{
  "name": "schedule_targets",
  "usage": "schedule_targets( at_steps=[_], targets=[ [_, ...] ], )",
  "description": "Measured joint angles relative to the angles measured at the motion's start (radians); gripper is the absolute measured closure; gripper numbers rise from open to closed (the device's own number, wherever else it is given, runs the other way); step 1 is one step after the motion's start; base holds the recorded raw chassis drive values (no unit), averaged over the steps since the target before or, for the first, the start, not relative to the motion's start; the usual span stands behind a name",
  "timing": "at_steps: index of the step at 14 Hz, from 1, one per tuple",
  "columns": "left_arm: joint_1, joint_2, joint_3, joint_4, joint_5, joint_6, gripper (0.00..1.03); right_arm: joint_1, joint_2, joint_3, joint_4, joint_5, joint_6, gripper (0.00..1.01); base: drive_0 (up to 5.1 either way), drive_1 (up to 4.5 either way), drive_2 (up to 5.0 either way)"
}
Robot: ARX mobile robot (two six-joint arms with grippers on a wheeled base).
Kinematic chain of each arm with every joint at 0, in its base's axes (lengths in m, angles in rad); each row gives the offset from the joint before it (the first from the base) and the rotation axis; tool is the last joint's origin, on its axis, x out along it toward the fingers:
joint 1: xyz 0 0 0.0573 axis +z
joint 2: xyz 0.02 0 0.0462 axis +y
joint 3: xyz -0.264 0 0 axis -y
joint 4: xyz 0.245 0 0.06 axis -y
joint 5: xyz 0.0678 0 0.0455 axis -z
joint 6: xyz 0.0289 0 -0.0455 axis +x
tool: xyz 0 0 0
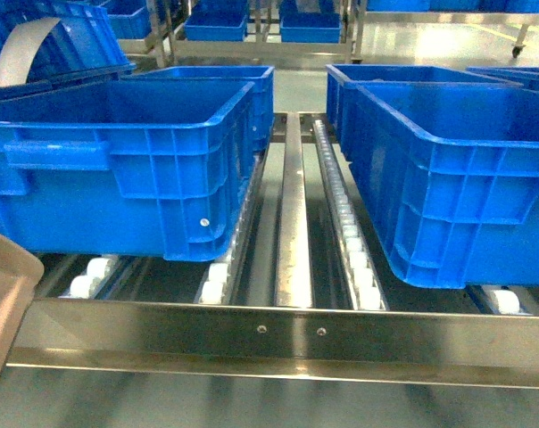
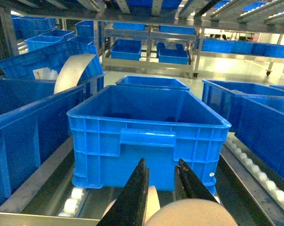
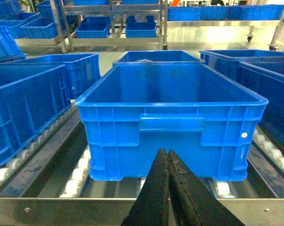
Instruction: Place part in tray to right shelf
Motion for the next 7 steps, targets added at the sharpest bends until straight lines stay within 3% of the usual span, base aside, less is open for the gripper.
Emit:
schedule_targets(
  at_steps=[7],
  targets=[
    [0.000,-0.148,-0.068,-0.051,0.001,0.000,0.90,0.000,-0.156,-0.075,-0.068,0.000,0.001,0.99,0.0,0.00,0.0]
  ],
)
